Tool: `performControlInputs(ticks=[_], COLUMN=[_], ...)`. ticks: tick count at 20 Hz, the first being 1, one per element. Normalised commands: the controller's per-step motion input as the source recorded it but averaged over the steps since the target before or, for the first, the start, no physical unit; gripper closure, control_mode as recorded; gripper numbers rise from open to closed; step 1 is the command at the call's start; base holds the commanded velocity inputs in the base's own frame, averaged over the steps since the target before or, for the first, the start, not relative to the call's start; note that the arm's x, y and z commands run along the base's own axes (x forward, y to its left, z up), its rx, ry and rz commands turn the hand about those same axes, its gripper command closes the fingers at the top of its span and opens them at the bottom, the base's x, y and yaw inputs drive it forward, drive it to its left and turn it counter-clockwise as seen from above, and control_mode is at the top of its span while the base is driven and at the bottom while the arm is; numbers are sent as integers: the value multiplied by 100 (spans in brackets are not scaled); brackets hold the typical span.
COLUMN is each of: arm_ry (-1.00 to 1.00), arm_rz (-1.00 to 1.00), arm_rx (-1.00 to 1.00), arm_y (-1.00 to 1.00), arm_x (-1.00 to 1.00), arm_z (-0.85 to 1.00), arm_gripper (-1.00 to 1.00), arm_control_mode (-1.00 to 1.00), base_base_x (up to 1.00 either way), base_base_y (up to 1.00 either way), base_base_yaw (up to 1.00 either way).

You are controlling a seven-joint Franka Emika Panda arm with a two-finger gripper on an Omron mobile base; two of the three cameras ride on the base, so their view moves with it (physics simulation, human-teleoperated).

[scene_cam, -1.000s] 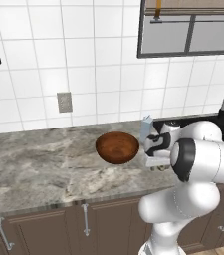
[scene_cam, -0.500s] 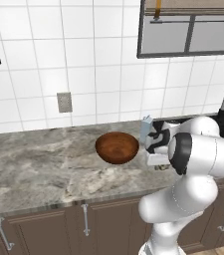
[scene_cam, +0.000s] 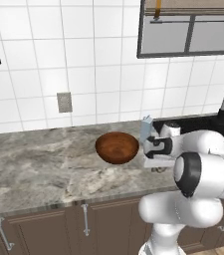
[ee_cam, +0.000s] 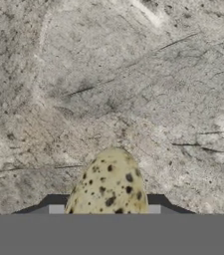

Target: Gather the eggs and milk located in the vicinity of the sink area and place them right next to the bowl.

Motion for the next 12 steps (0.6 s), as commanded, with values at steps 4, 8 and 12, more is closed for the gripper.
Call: performControlInputs(ticks=[4, 8, 12], arm_ry=[-13, -11, -12], arm_rz=[-12, -10, -10], arm_rx=[0, 0, -3], arm_y=[45, 55, 59], arm_x=[-26, -12, -15], arm_z=[27, 39, 30], arm_gripper=[100, 100, 100], arm_control_mode=[-100, -100, -100], base_base_x=[0, 0, 0], base_base_y=[0, 0, 0], base_base_yaw=[0, 0, 0])
